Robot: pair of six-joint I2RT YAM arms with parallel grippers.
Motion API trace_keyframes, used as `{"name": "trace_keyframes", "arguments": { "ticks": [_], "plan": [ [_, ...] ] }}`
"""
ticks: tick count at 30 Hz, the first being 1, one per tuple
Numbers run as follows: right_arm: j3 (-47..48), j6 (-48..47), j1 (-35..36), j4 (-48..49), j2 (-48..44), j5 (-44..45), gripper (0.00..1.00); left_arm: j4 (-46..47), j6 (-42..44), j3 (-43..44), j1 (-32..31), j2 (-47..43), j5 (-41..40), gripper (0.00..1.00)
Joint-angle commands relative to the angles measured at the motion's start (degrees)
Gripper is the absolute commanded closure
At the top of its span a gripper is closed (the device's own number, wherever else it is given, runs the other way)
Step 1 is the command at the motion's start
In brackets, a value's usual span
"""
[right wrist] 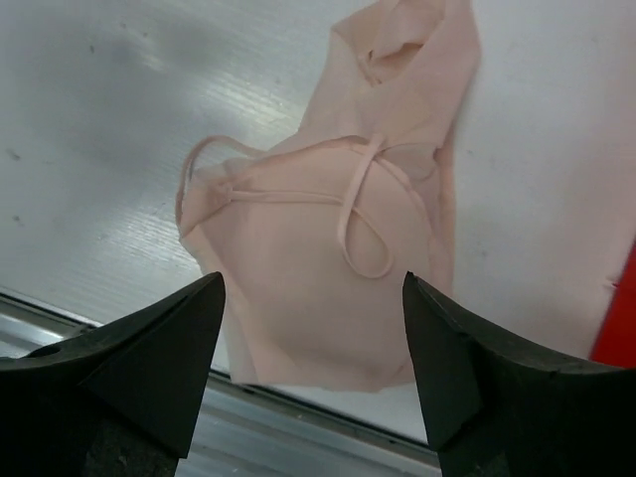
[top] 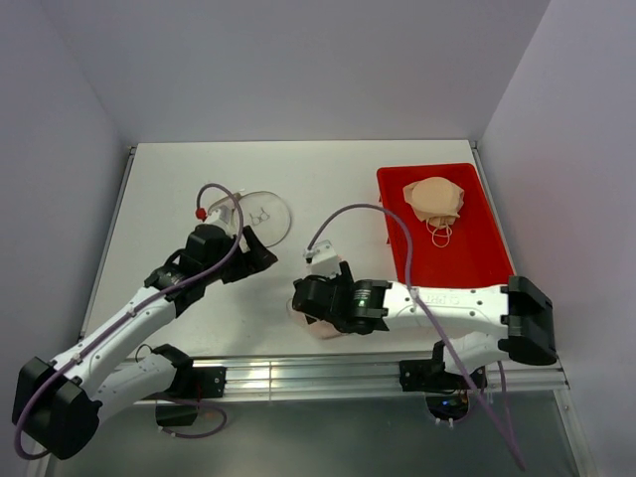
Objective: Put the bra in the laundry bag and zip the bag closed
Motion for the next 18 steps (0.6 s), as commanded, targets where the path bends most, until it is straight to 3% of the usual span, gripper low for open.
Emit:
{"name": "trace_keyframes", "arguments": {
  "ticks": [1, 4, 7, 13, 18],
  "plan": [
    [5.9, 5.6, -0.1, -7.3, -6.6, 4.9, 0.2, 4.9, 0.0, -0.8, -1.4, 2.0, 2.2, 0.09],
    [5.5, 12.6, -0.3, -13.7, -10.2, 5.5, 0.18, 4.9, -0.1, -1.2, -5.9, 3.7, -1.9, 0.09],
    [0.7, 19.3, -0.3, -13.9, -15.2, 2.3, 0.17, 7.1, -1.2, -1.8, -10.8, 6.3, -3.2, 0.1],
    [-11.4, 29.6, -0.6, -10.1, -25.5, -1.8, 0.16, 11.5, -2.7, -1.8, -16.0, 12.3, -5.8, 0.11],
    [-21.7, 36.0, -0.8, -1.2, -31.2, -4.7, 0.14, 13.3, -2.4, -0.2, -18.7, 18.2, -7.2, 0.12]
  ]
}}
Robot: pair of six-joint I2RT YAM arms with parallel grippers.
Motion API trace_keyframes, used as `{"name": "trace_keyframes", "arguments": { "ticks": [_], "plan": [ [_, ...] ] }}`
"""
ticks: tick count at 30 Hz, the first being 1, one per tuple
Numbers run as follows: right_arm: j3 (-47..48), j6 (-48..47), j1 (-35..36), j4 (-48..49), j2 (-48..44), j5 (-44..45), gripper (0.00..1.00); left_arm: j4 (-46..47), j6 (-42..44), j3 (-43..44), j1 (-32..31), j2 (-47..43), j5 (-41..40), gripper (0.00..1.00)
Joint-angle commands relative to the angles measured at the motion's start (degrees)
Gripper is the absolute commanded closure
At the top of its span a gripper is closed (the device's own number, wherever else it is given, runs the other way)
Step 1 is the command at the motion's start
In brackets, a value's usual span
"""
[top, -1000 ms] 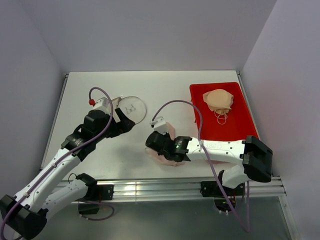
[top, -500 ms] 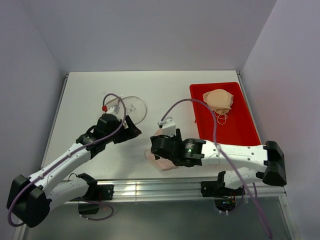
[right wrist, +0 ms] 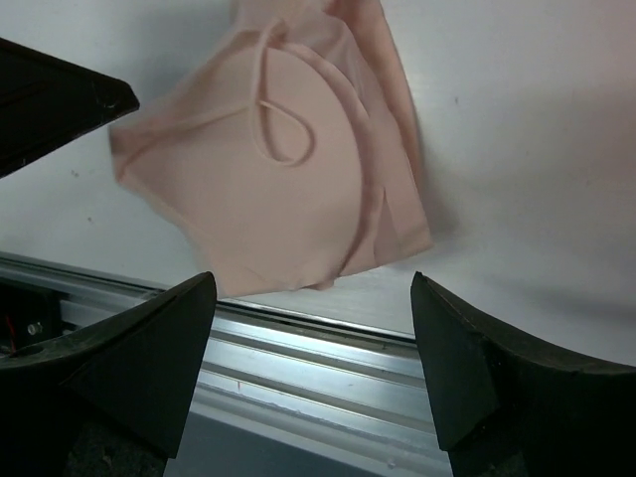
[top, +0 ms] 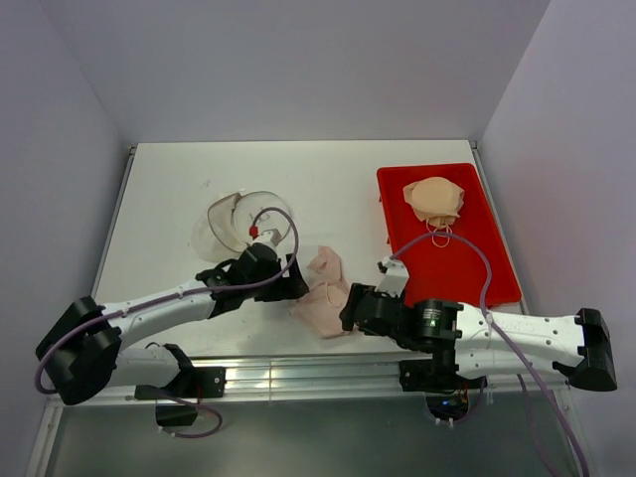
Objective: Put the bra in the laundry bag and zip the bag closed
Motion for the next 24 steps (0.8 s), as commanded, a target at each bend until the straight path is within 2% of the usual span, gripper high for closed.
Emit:
{"name": "trace_keyframes", "arguments": {
  "ticks": [1, 9, 12, 17, 24],
  "plan": [
    [-4.8, 10.0, -0.4, 6.5, -2.4, -0.9, 0.14, 4.2, -0.6, 1.6, -2.6, 3.1, -2.7, 0.12],
    [-15.4, 19.4, -0.4, 17.3, -5.5, -2.0, 0.12, 5.0, -2.0, 3.4, -6.8, 11.3, -5.1, 0.22],
    [-16.8, 21.3, -0.6, 20.7, -4.0, -1.8, 0.12, 5.5, -2.7, 3.8, -7.7, 14.1, -5.2, 0.3],
    [-17.0, 24.0, -0.8, 24.6, 0.1, 0.2, 0.16, 6.4, -3.7, 4.2, -9.6, 16.8, -4.8, 0.52],
    [-17.7, 25.0, -2.0, 30.6, 4.8, 0.6, 0.23, 7.5, -4.6, 3.5, -10.8, 17.4, -3.9, 0.67]
  ]
}}
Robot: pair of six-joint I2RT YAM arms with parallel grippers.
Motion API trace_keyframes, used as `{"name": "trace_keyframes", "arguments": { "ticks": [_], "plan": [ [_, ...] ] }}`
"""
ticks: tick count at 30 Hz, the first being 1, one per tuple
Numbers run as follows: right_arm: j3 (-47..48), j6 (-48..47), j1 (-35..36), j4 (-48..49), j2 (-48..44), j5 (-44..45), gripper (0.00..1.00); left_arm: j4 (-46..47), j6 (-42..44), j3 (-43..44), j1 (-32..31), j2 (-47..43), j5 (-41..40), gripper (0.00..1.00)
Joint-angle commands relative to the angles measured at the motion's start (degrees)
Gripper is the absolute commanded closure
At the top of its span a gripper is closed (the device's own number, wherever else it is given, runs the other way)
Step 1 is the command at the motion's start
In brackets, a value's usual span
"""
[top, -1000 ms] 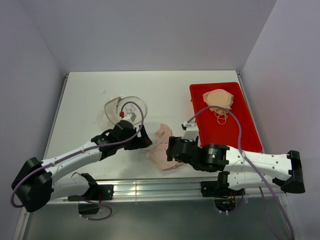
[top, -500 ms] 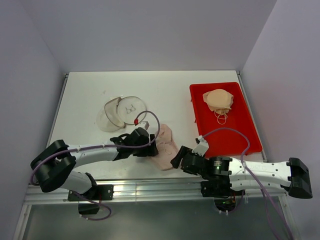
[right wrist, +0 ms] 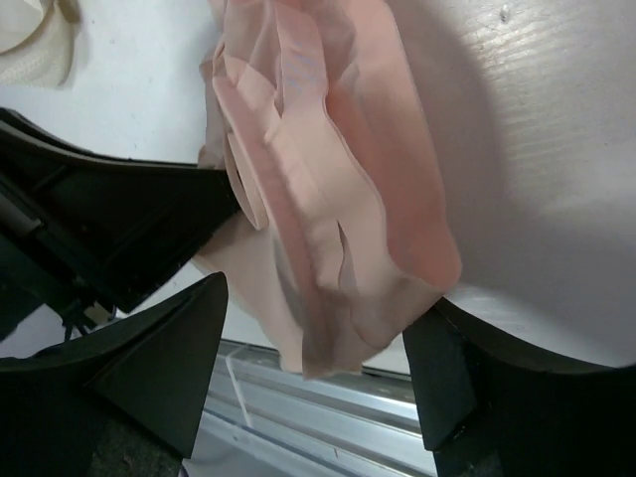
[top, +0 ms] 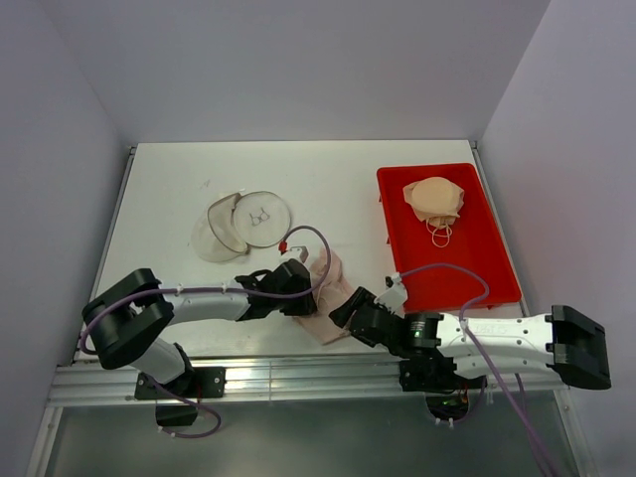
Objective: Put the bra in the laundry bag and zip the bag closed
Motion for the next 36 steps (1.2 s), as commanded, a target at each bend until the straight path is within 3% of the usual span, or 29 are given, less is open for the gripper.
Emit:
{"name": "trace_keyframes", "arguments": {
  "ticks": [1, 5, 8, 15, 18, 19, 21, 25, 29, 33, 36],
  "plan": [
    [-0.6, 2.2, -0.7, 5.8, 3.0, 2.4, 0.25, 1.2, -0.9, 0.3, -0.8, 1.0, 0.5, 0.69],
    [-1.7, 2.8, -0.8, 10.8, 6.0, 0.7, 0.3, 1.3, -1.5, 0.4, -1.6, 1.6, 0.6, 0.72],
    [-2.6, 2.8, -0.8, 12.4, 7.7, 0.5, 0.39, 1.3, -1.7, 0.5, -2.1, 1.7, 0.8, 0.73],
    [-2.0, 2.6, -0.8, 8.0, 6.0, 4.2, 0.6, 0.9, -1.7, 0.9, -2.6, -1.7, 1.2, 0.69],
    [-1.0, 2.4, -0.8, 4.5, 4.7, 6.2, 0.76, -3.0, -1.0, 2.1, -2.6, -4.9, -0.5, 0.52],
    [-0.8, 2.4, -0.7, 3.8, 4.3, 6.9, 0.83, -4.3, -0.9, 2.5, -2.6, -5.8, -1.2, 0.41],
    [-0.1, 2.1, -0.8, 1.9, 3.9, 7.4, 0.88, -8.5, -0.3, 3.7, -2.6, -8.8, -2.9, 0.33],
    [1.8, 1.0, -0.8, -1.3, 2.4, 8.3, 1.0, -17.6, 1.2, 7.7, -2.6, -14.1, -11.4, 0.25],
    [6.8, -2.5, -0.9, -7.9, -1.5, 11.7, 1.0, -31.3, 0.5, 17.4, -1.5, -17.5, -23.6, 0.24],
    [12.9, -9.9, -2.6, -12.6, -5.3, 13.4, 1.0, -46.1, -2.6, 24.7, 4.2, -17.2, -35.8, 0.29],
    [16.5, -15.2, -5.2, -13.7, -9.3, 12.8, 1.0, -54.3, -2.6, 30.1, 9.4, -15.2, -41.8, 0.25]
  ]
}}
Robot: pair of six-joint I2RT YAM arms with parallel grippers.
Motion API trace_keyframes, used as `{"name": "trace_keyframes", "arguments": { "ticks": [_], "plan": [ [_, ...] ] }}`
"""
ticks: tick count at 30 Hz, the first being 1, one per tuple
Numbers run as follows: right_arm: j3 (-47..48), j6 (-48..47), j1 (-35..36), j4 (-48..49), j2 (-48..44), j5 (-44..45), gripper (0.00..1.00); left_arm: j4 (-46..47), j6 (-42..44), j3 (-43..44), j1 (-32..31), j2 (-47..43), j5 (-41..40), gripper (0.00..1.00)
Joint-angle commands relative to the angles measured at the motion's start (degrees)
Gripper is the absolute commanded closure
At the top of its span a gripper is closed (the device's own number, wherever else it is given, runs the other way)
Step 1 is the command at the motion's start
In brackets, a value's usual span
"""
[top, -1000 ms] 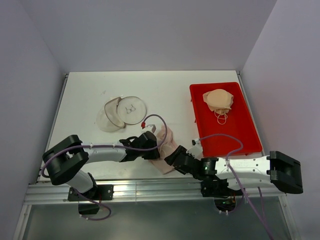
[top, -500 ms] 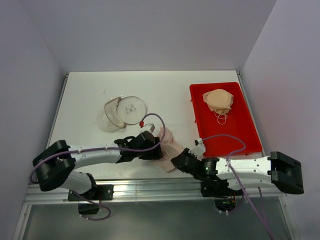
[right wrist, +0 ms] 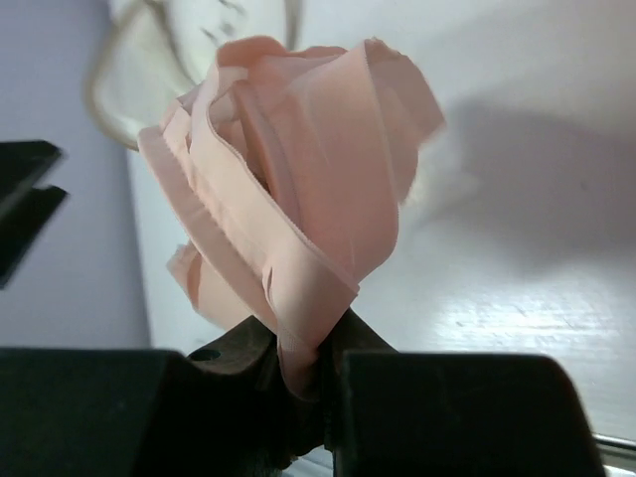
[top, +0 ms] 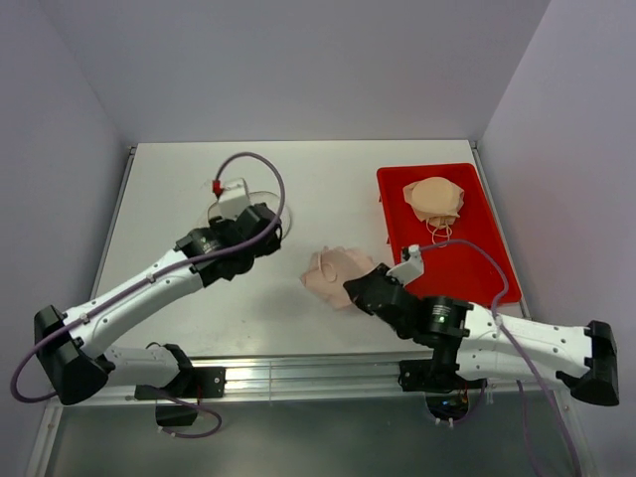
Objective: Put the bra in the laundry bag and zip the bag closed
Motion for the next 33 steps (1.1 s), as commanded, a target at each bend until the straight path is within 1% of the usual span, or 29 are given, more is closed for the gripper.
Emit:
{"name": "trace_keyframes", "arguments": {
  "ticks": [1, 2, 3, 4, 5, 8, 11, 14, 15, 19, 23, 25, 26, 27, 29, 30, 32, 33],
  "plan": [
    [5.6, -8.1, -3.4, -4.1, -4.5, 4.0, 1.0, -15.7, 0.1, 6.2, 5.1, 2.7, -12.7, 0.25],
    [6.3, -10.5, -4.3, -4.1, -5.4, 3.6, 1.0, -16.5, 0.6, 7.1, 8.4, 3.5, -14.5, 0.24],
    [6.9, -11.4, -5.1, -4.2, -6.9, 2.9, 1.0, -16.7, 1.4, 7.9, 10.2, 4.3, -15.3, 0.24],
    [7.8, -12.3, -6.4, -4.1, -7.7, 2.6, 1.0, -16.1, 4.0, 8.9, 12.0, 6.2, -15.5, 0.24],
    [8.3, -14.0, -7.2, -4.2, -8.2, 2.4, 1.0, -15.9, 5.3, 9.4, 15.8, 7.1, -15.2, 0.25],
    [9.4, -16.7, -10.7, -4.0, -9.1, -0.2, 1.0, -15.4, 8.7, 10.8, 20.2, 12.0, -16.0, 0.27],
    [10.3, -19.4, -14.0, -2.9, -8.9, -3.9, 1.0, -14.6, 10.4, 11.4, 22.6, 16.9, -15.7, 0.28],
    [10.9, -21.1, -15.5, -1.7, -8.6, -6.3, 1.0, -12.2, 11.7, 12.4, 24.1, 19.9, -13.0, 0.3],
    [11.0, -21.5, -16.2, -1.5, -8.5, -6.6, 1.0, -9.9, 12.2, 12.4, 24.2, 20.3, -12.3, 0.31],
    [11.4, -23.0, -17.9, -0.6, -8.2, -8.3, 1.0, -6.7, 12.9, 13.7, 24.2, 22.4, -9.9, 0.32],
    [11.9, -23.8, -18.6, 0.2, -8.2, -9.5, 1.0, -6.3, 12.0, 13.9, 24.3, 25.3, -10.7, 0.32],
    [12.0, -24.1, -18.8, 0.3, -8.2, -10.0, 1.0, -5.6, 11.7, 13.7, 24.4, 26.8, -10.8, 0.34],
    [12.1, -24.2, -18.8, 0.4, -8.2, -10.1, 1.0, -5.5, 11.5, 13.6, 24.4, 27.2, -10.4, 0.36],
    [12.0, -24.3, -18.9, 0.4, -8.2, -10.3, 1.0, -5.4, 11.0, 13.5, 24.4, 27.5, -10.3, 0.42],
    [12.0, -24.6, -19.0, 0.4, -8.2, -10.6, 1.0, -4.9, 10.7, 13.1, 24.7, 28.3, -10.0, 0.46],
    [12.0, -24.6, -19.1, 0.4, -8.2, -10.8, 1.0, -4.7, 10.3, 13.0, 24.7, 28.4, -9.8, 0.5],
    [12.0, -25.0, -19.1, 0.4, -7.9, -10.9, 1.0, -3.7, 10.1, 12.2, 24.7, 28.3, -9.5, 0.53],
    [12.0, -25.2, -19.2, 0.3, -7.7, -10.9, 1.0, -3.5, 9.7, 11.8, 24.7, 28.2, -9.4, 0.57]
  ]
}}
